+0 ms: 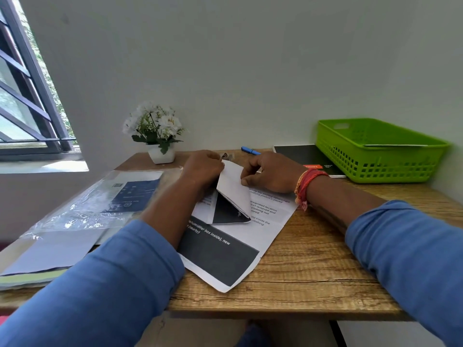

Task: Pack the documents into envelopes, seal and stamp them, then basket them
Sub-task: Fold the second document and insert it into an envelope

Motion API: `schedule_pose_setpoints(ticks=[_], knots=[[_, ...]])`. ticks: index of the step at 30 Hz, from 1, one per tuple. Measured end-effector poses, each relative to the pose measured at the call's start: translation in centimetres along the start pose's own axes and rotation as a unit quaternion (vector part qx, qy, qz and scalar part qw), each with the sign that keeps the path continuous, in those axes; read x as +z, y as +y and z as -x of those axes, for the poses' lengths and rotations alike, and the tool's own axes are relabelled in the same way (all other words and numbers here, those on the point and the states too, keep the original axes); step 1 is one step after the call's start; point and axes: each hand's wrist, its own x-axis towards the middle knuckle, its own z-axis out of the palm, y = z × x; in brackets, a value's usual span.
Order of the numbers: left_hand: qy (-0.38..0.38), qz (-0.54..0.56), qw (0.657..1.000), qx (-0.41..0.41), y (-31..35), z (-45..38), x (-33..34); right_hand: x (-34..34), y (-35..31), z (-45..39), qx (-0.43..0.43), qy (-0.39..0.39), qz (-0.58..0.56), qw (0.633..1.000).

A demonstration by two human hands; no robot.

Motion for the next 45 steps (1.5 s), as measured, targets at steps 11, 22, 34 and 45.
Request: schedule_pose_setpoints(ticks=[11, 22, 34, 45], knots=[[-0.029, -0.165, 0.983, 0.075, -0.4, -0.3, -0.2, 0.2, -0.3, -0.1, -0.019, 0.002, 0.059, 0.998], [-0.024, -0.375, 0.908, 0.188, -1.1, -0.8, 2.2, 1.1, -0.8, -0.4, -0.003, 0.037, 0.080, 0.996], [-0.054, -0.413, 0.882, 0.220, -1.2, -0.5, 2.6, -0.8, -1.9, 0.6, 0.060, -0.075, 0.104, 0.990], [-0.054, -0.413, 0.884, 0.213, -1.3, -0.8, 2.8, -2.5, -4.2, 1.8, 0.076, -0.254, 0.080, 0.961]])
